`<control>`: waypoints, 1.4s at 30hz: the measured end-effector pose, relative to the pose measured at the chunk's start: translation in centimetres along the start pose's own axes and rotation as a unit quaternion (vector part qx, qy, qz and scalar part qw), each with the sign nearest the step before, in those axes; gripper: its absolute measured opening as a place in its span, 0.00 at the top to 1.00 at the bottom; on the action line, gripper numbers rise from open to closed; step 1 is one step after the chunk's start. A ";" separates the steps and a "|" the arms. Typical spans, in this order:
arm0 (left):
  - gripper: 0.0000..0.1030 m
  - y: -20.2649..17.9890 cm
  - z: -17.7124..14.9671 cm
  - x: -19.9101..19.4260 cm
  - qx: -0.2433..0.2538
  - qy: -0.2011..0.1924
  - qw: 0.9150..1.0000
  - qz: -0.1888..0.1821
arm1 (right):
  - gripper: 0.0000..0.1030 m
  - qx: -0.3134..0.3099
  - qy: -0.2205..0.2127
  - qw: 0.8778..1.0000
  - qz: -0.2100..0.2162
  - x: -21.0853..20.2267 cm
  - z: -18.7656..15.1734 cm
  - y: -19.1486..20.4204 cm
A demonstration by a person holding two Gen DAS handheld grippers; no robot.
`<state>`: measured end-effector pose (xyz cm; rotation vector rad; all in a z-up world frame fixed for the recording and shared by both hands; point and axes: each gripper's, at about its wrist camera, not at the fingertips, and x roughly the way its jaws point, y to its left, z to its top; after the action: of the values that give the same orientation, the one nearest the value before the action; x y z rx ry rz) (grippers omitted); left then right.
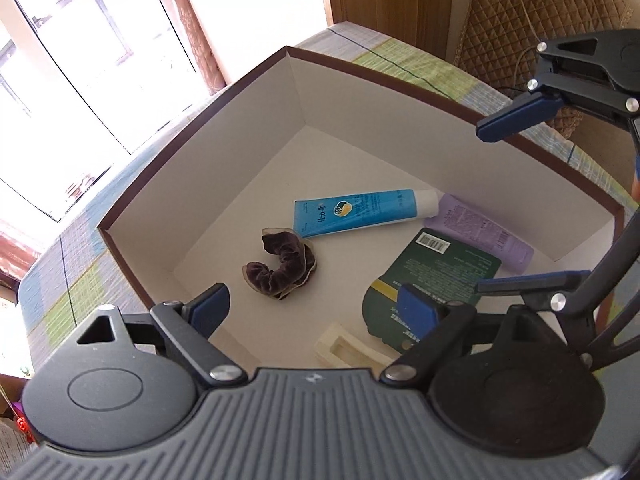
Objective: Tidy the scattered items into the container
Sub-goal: 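Withdraw both grippers from the box back over the remaining items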
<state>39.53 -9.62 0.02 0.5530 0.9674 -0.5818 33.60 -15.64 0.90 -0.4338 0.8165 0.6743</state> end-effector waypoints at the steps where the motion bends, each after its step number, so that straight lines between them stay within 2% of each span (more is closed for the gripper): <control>1: 0.13 -0.1 -0.1 -0.4 -0.002 -0.002 1.000 0.001 | 0.12 0.006 -0.002 1.000 -0.002 -0.3 -0.1 0.0; 15: 0.11 -1.5 -2.4 -6.6 -0.019 -0.041 0.999 0.009 | 0.11 0.086 -0.031 0.995 -0.032 -4.8 -1.6 0.8; 26: 0.11 -2.0 -7.9 -11.7 -0.055 -0.075 0.996 0.005 | 0.11 0.125 -0.063 0.989 -0.047 -9.2 -4.1 2.8; 31: 0.11 -2.0 -10.6 -14.0 -0.075 -0.091 0.993 0.005 | 0.11 0.133 -0.073 0.988 -0.033 -10.7 -5.4 4.5; 36: 0.12 -1.5 -13.5 -15.8 -0.097 -0.106 0.990 0.007 | 0.11 0.132 -0.079 0.988 -0.002 -11.7 -6.7 6.4; 42: 0.12 -1.7 -17.1 -16.0 -0.113 -0.095 0.989 0.017 | 0.11 0.128 -0.065 0.989 0.038 -11.6 -8.2 8.8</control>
<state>21.21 3.79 5.91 0.3052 0.8279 -0.4766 17.44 -18.64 4.01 -0.1252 0.7869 0.6500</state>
